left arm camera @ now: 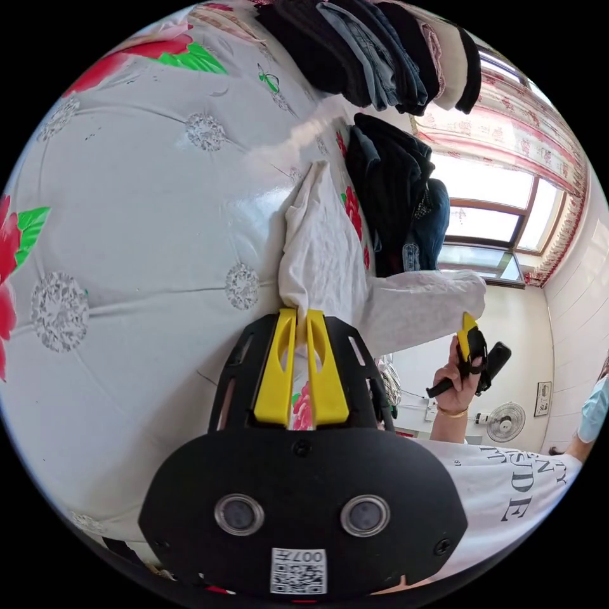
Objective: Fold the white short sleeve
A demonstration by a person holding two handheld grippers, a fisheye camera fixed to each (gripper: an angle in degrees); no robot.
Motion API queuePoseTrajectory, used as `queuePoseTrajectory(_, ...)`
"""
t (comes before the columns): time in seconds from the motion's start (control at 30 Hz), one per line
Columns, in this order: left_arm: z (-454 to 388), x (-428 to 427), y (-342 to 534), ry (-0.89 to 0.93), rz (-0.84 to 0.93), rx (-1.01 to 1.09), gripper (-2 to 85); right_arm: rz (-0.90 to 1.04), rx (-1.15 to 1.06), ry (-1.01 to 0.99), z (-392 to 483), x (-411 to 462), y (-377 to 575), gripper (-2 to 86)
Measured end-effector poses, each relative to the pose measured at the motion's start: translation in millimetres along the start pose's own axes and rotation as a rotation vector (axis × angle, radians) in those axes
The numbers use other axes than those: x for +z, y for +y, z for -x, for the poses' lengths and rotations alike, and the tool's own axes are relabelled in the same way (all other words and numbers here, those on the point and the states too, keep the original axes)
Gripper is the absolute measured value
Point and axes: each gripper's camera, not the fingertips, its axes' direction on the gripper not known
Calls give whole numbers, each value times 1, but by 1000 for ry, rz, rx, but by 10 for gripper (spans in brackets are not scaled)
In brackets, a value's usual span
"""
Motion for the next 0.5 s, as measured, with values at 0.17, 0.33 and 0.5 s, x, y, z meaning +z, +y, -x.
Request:
queuePoseTrajectory(0.17,11,-15,16,54,-13,-5,44,238,63,-230,27,133,10,48)
queuePoseTrajectory(0.33,23,-35,32,110,-21,26,89,208,205,-113,-21,130,18,59)
queuePoseTrajectory(0.5,20,-30,27,165,-27,66,126,122,553,-69,-105,112,47,70)
